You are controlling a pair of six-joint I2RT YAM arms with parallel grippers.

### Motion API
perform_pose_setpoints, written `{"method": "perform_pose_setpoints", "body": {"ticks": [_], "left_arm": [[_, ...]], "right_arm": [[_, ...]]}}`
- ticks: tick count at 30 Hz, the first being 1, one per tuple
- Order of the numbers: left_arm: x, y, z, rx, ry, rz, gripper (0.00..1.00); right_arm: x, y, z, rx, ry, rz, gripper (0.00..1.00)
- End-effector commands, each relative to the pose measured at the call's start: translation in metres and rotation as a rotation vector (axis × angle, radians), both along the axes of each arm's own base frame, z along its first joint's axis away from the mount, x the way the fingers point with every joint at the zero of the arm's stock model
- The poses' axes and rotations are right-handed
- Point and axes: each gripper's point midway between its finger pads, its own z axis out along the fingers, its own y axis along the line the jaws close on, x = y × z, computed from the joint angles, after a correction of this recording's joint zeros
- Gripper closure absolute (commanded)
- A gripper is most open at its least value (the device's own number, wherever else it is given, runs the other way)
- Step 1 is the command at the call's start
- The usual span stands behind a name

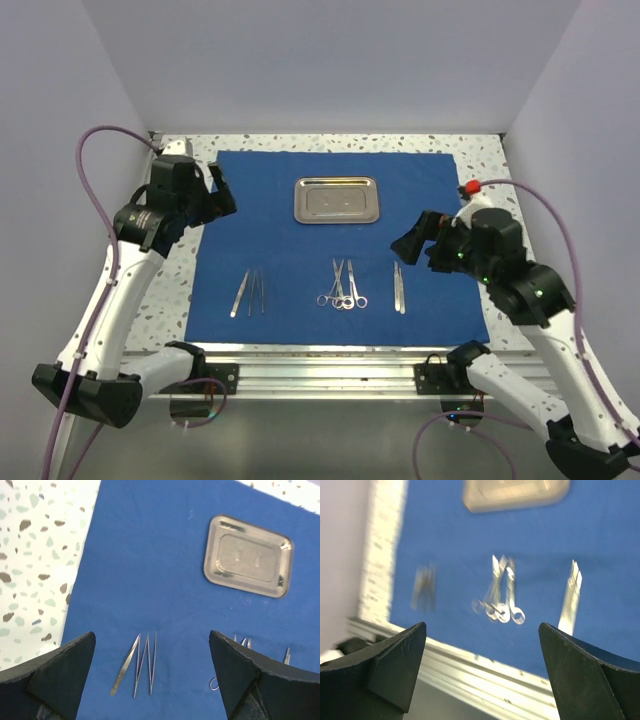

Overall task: Open and lay out the surgical kit
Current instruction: Reset both arms

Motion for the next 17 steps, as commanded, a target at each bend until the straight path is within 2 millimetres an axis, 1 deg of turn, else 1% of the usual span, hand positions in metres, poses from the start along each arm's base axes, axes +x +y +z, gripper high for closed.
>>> {"method": "perform_pose_setpoints", "body": {"ticks": [1,2,4,5,7,8,12,13,14,15,17], "left_arm": [[0.004,-0.007,0.043,-0.010,-0.184,-0.071,0.00],[0.003,-0.006,0.049,-0.005,-0.213,-0.078,0.00],[0.006,-0.005,0.057,-0.001,-0.250,-0.079,0.00],[0.007,-0.004,0.060,0.006,-0.260,-0.079,0.00],[0.010,-0.003,0.061,0.013,-0.270,-0.074,0.00],[0.012,-0.003,0.060,0.019,-0.268,-0.077,0.00],[0.022,-0.004,0.056,0.030,-0.264,-0.069,0.00],[0.025,-0.004,0.060,0.030,-0.277,-0.070,0.00],[0.026,-0.004,0.061,0.036,-0.282,-0.074,0.00],[0.030,-0.006,0.063,0.036,-0.290,-0.081,0.00],[0.035,-0.004,0.067,0.055,-0.296,-0.075,0.00]], "right_arm": [[-0.005,-0.014,0.070,0.032,-0.198,-0.021,0.02],[-0.005,-0.021,0.091,0.030,-0.262,-0.047,0.02],[-0.004,-0.032,0.106,0.009,-0.308,-0.085,0.02],[-0.006,-0.036,0.120,0.006,-0.341,-0.096,0.02],[-0.006,-0.046,0.125,-0.016,-0.347,-0.140,0.02],[-0.008,-0.048,0.132,-0.021,-0.364,-0.140,0.02],[-0.012,-0.058,0.137,-0.031,-0.392,-0.171,0.02],[-0.013,-0.059,0.140,-0.029,-0.410,-0.171,0.02],[-0.011,-0.054,0.136,-0.027,-0.407,-0.148,0.02],[-0.009,-0.054,0.131,-0.043,-0.388,-0.150,0.02],[-0.008,-0.056,0.128,-0.057,-0.380,-0.158,0.02]]}}
